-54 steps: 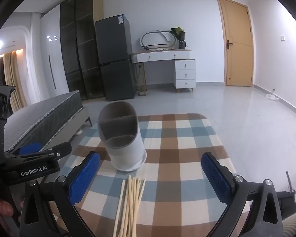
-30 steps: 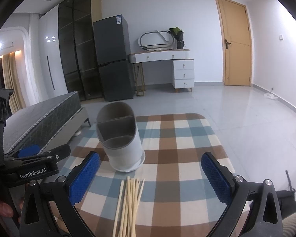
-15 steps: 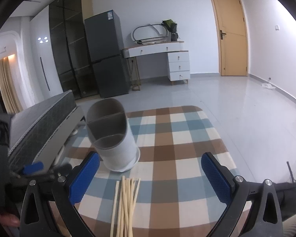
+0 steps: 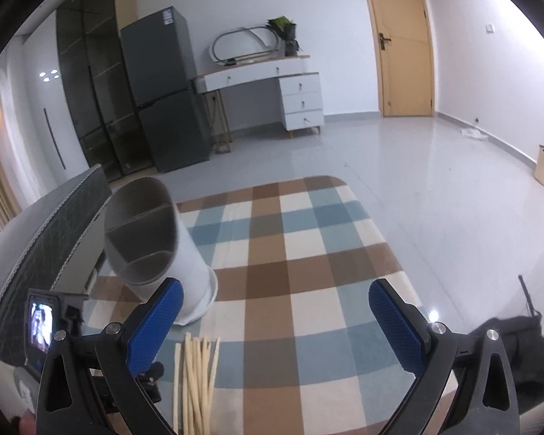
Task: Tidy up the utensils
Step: 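Lower the left gripper to the chopsticks and close on one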
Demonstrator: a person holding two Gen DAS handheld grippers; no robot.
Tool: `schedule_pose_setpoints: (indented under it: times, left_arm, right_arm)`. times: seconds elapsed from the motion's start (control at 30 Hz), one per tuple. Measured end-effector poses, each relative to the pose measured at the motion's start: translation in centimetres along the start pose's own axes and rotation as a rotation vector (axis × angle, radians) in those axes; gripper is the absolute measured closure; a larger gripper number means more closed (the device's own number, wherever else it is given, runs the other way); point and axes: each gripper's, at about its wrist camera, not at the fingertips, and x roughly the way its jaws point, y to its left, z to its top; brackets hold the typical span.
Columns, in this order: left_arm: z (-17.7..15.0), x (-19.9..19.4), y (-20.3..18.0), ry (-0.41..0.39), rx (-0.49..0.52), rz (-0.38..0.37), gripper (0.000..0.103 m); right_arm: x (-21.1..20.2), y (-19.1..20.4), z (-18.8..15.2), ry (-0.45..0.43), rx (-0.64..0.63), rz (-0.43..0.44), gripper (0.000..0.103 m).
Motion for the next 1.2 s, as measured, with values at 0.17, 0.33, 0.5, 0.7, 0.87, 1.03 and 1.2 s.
schedule_pose_setpoints:
  times: [0.17,0.33,0.5,0.7,0.87,1.03,1.2]
  left_arm:
    - [0.5,0.4,-1.1,0.010,0.026,0.023,0.002]
    - [0.5,1.0,-1.2,0.034,0.012,0.060,0.002]
    - [-0.1,1.3,-1.9,0.070,0.041,0.066,0.003]
    - [0.0,1.1,-2.4,0.069,0.038,0.069,0.003]
    - [1.3,1.1,-3.0,0.065,0.032,-0.005,0.034]
    - [1.0,0.4,-3.9,0.041,0.082,-0.043,0.092]
    - [0.3,-0.1,-3.6,0.043,0.053,-0.114,0.101]
  right_arm:
    - [1.6,-0.9,-0.1,0.026,0.058,0.028,0.000]
    - [2.2,-1.8,-0.2,0.066,0.104,0.029,0.000]
    - [2.4,-2.2,-0.2,0.071,0.120,0.035,0.000]
    - [2.2,-2.0,-0.2,0.066,0.105,0.039,0.000]
    - [2.4,-1.9,-0.3,0.077,0.100,0.040,0.000]
    - [3.0,-1.2,-0.8,0.111,0.074,0.049,0.000]
    - [3.7,-0.3,-1.4,0.163,0.047,0.068,0.001]
